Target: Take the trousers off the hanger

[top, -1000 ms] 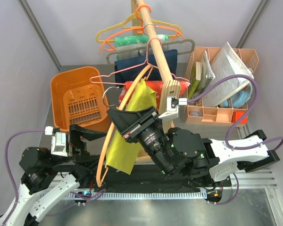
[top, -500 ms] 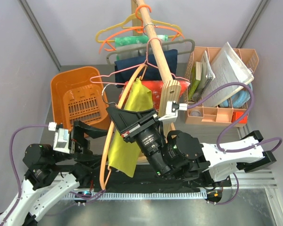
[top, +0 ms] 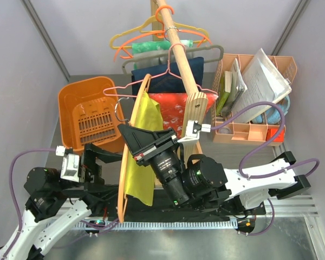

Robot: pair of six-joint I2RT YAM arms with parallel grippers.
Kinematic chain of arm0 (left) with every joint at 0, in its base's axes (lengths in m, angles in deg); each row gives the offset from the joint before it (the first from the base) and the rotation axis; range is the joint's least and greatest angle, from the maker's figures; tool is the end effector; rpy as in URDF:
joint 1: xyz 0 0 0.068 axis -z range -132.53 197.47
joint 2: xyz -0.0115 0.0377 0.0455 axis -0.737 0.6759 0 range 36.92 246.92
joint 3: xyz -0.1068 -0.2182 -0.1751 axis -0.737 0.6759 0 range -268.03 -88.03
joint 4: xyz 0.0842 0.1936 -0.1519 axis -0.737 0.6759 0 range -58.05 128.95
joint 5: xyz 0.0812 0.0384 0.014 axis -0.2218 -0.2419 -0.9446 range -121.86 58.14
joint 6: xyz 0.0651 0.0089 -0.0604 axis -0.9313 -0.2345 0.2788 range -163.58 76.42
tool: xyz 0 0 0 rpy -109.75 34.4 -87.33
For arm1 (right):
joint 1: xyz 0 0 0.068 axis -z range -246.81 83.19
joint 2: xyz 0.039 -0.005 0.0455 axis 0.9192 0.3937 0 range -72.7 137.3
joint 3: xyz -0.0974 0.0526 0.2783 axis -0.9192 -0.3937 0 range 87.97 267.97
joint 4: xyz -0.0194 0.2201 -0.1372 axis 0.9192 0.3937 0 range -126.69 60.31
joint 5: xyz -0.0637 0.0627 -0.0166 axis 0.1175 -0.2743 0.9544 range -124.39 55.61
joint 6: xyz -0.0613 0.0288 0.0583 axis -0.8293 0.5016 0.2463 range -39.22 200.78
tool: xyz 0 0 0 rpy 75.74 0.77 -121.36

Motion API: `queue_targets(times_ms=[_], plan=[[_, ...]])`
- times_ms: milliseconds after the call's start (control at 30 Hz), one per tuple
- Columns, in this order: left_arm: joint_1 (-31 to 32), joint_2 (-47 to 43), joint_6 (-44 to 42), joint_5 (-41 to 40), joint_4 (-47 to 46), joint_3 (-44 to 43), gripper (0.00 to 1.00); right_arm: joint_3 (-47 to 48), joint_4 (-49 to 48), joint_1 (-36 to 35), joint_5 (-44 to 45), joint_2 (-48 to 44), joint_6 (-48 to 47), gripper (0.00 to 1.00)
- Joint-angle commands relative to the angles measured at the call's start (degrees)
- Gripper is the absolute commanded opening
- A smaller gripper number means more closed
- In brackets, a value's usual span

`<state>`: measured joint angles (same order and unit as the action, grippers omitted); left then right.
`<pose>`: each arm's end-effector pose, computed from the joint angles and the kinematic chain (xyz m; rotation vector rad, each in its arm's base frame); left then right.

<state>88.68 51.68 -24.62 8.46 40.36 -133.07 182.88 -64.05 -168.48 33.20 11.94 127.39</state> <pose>-0.0013 -0.0671 0.4126 0.8934 1.0789 -1.3035 0.0106 0.3129 0.5698 0.6784 1.3808 1.6151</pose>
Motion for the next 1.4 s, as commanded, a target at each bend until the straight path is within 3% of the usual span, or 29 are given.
queue_targets(times_ms=[0,367,500,600,700,733,867,967,1067,1233,1367], plan=[[-0.3,1.1,-4.3,-1.7,7.3,-1.9,0.85,0.7,-18.9,-1.0,-1.9,-1.4,-1.1,0.01],[-0.3,3.3,-3.8,-15.3,-0.6,-1.2,0.84,-3.5,-35.8,-3.3,1.0,1.4,-9.0,0.01],[-0.3,7.3,-4.6,-15.3,-2.5,-2.4,0.77,-1.8,-37.3,-3.5,1.4,3.8,-8.6,0.01],[-0.3,9.2,-4.8,-15.1,-3.3,-3.5,0.65,-0.6,-37.5,-4.2,1.1,4.3,-9.7,0.01],[-0.3,9.8,-4.8,-15.5,-3.3,-4.7,0.44,-1.4,-37.3,-4.9,1.6,3.7,-10.5,0.01],[-0.3,9.9,-4.5,-15.7,-3.3,-5.1,0.30,-1.9,-37.3,-5.1,1.8,3.0,-10.3,0.01],[-0.3,9.6,-3.2,-16.2,-1.8,-7.5,0.01,-6.7,-38.6,-7.8,4.7,0.0,-14.6,0.01],[-0.3,7.9,-1.4,-17.6,-0.7,-8.9,0.00,-11.9,-44.5,-9.5,7.5,-3.1,-20.1,0.01],[-0.3,7.9,0.7,-23.0,3.1,-12.6,0.00,-18.5,-43.1,-10.4,10.4,-5.7,-18.0,0.01],[-0.3,10.8,1.9,-31.8,9.2,-18.8,0.00,-25.2,-30.4,-11.1,10.7,-12.9,-5.2,0.01],[-0.3,14.1,0.9,-30.6,12.1,-24.7,0.00,-30.3,-19.8,-11.2,10.1,-16.9,2.5,0.01]])
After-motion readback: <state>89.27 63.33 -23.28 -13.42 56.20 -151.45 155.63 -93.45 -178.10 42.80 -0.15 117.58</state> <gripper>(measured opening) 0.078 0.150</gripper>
